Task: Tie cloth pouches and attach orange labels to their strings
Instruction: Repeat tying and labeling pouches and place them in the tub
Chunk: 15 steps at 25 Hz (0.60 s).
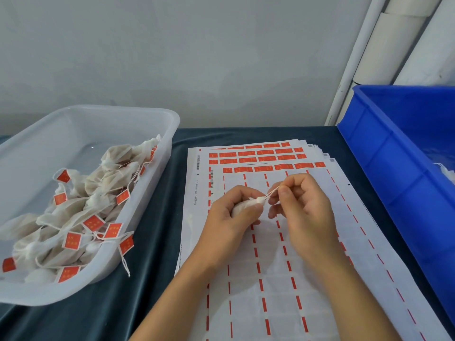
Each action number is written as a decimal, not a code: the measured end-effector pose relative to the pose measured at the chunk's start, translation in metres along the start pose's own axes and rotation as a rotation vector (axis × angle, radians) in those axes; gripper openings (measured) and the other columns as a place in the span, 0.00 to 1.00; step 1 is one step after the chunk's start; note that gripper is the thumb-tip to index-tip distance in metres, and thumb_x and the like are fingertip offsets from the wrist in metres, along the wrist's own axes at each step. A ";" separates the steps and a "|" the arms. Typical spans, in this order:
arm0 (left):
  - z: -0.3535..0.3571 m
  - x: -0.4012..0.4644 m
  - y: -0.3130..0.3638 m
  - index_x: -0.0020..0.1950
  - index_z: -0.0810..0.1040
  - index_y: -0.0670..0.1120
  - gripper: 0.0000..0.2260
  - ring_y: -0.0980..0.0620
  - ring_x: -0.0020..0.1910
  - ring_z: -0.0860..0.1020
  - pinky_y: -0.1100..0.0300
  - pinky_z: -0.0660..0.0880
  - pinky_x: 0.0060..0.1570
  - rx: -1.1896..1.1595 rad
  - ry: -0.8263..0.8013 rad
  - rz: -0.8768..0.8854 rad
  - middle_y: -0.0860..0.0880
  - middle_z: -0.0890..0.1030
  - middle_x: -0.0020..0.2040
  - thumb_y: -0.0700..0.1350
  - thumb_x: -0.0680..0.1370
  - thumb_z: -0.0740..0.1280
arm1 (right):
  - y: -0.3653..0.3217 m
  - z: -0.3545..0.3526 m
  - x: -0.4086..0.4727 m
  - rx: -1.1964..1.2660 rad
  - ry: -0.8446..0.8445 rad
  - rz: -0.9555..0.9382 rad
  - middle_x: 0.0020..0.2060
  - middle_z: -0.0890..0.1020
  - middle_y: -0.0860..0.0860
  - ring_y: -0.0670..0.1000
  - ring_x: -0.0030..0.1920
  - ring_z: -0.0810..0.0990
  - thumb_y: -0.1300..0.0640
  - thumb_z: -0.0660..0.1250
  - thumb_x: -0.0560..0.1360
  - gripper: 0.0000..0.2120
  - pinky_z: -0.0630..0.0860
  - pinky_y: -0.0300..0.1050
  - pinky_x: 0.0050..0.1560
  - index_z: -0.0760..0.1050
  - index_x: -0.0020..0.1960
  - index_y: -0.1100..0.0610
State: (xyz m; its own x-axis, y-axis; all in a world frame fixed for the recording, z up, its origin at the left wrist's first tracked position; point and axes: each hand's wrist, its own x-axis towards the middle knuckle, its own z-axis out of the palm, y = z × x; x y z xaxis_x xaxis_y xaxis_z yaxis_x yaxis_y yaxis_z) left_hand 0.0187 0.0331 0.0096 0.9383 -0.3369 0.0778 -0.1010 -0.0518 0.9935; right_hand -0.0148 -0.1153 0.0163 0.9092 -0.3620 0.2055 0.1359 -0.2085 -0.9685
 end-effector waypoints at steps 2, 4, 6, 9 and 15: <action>0.000 0.000 0.000 0.52 0.83 0.49 0.09 0.52 0.48 0.83 0.63 0.80 0.47 -0.002 0.003 0.015 0.53 0.84 0.49 0.53 0.79 0.68 | -0.004 -0.008 0.002 0.163 -0.061 0.075 0.40 0.84 0.51 0.52 0.39 0.84 0.62 0.65 0.82 0.06 0.82 0.39 0.41 0.79 0.49 0.55; 0.000 0.001 0.001 0.53 0.83 0.47 0.10 0.53 0.47 0.82 0.61 0.81 0.47 -0.020 0.012 0.018 0.53 0.84 0.47 0.52 0.78 0.68 | -0.007 -0.011 0.004 0.411 -0.146 0.171 0.38 0.83 0.55 0.52 0.36 0.81 0.64 0.65 0.82 0.08 0.81 0.42 0.40 0.81 0.49 0.57; -0.001 0.001 0.002 0.53 0.83 0.45 0.11 0.54 0.44 0.81 0.58 0.82 0.48 -0.045 0.013 0.013 0.55 0.83 0.44 0.51 0.78 0.68 | -0.008 -0.014 0.004 0.612 -0.215 0.238 0.38 0.80 0.57 0.51 0.36 0.79 0.64 0.65 0.81 0.08 0.79 0.43 0.37 0.82 0.50 0.55; -0.001 0.001 0.002 0.53 0.83 0.45 0.11 0.55 0.44 0.81 0.55 0.84 0.50 -0.060 0.013 0.019 0.57 0.82 0.43 0.50 0.78 0.68 | -0.009 -0.017 0.005 0.724 -0.278 0.262 0.37 0.78 0.57 0.51 0.37 0.77 0.61 0.66 0.77 0.08 0.78 0.44 0.36 0.83 0.51 0.54; -0.003 0.000 0.003 0.52 0.84 0.47 0.09 0.55 0.44 0.82 0.59 0.82 0.48 -0.090 0.020 0.019 0.56 0.82 0.44 0.50 0.79 0.68 | -0.008 -0.015 0.003 0.703 -0.276 0.265 0.39 0.79 0.57 0.52 0.39 0.79 0.61 0.66 0.75 0.08 0.79 0.44 0.38 0.83 0.50 0.55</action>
State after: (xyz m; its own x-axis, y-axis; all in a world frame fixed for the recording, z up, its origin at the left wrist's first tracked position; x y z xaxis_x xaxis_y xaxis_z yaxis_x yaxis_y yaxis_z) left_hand 0.0195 0.0355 0.0131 0.9429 -0.3184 0.0978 -0.0898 0.0397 0.9952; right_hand -0.0189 -0.1289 0.0268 0.9981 -0.0618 0.0031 0.0341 0.5077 -0.8609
